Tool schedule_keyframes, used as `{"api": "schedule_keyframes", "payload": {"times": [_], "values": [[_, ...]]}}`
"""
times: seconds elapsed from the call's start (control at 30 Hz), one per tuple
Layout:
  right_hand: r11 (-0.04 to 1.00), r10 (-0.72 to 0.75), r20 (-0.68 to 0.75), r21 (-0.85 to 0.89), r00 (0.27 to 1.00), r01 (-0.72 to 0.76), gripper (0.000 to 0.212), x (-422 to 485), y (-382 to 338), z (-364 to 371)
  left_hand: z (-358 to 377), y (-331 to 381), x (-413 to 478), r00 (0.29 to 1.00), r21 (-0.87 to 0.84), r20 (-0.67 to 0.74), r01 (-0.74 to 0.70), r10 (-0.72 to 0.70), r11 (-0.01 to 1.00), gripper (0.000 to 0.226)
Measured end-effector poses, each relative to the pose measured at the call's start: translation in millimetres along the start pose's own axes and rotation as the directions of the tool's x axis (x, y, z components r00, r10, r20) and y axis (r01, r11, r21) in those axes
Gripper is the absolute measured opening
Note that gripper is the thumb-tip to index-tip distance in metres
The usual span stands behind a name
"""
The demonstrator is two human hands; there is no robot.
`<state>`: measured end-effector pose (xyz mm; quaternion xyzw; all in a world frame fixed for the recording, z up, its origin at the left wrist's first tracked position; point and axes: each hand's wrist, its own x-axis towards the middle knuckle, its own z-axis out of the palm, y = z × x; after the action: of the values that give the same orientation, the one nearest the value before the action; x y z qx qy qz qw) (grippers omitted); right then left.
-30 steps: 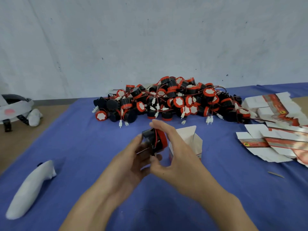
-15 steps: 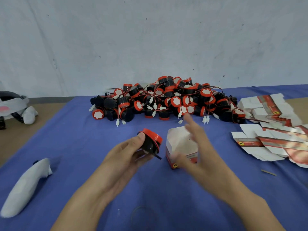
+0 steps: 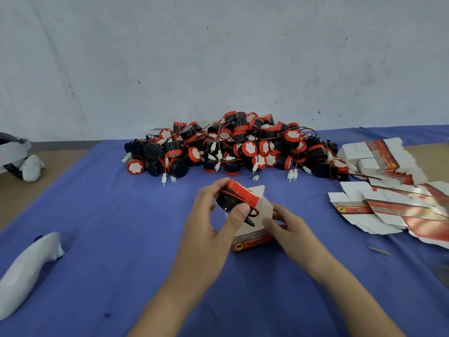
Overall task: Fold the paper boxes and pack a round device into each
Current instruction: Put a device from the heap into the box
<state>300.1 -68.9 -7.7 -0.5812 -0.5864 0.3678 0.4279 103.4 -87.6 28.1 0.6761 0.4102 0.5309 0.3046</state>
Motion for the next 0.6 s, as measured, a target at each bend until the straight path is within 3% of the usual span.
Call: {"api": "schedule_keyframes", "payload": {"times": [0.13, 0.3, 0.4, 0.47, 0.6], "values": [[0.999, -0.050, 0.060, -0.004, 0.997, 0.050, 0.029, -10.1, -1.9, 9.9, 5.9, -15.7, -1.7, 0.976, 0.299, 0.152, -0.197, 0.158, 0.934, 0.043], [0.997, -0.078, 0.052, -0.017, 0.996, 0.079, 0.032, -17.0, 1.6, 14.7, 1.4, -23.3, -1.1, 0.919, 0.690, 0.248, -0.390, 0.308, 0.610, 0.053], [0.997, -0.074, 0.048, -0.028, 0.996, 0.075, 0.027, -17.2, 3.2, 17.8, -2.4, -21.3, 0.2, 0.915, 0.817, 0.305, -0.394, 0.264, 0.422, 0.060], [0.997, -0.071, 0.036, -0.022, 0.997, 0.072, 0.024, -17.3, 2.7, 20.2, -4.3, -21.1, -0.2, 0.922, 0.839, 0.320, -0.383, 0.220, 0.386, 0.067], [0.998, -0.068, 0.027, 0.004, 0.997, 0.068, 0.021, -19.8, -0.1, 25.0, -3.0, -19.5, -3.7, 0.938, 0.873, 0.239, -0.321, 0.253, 0.366, 0.048]]}}
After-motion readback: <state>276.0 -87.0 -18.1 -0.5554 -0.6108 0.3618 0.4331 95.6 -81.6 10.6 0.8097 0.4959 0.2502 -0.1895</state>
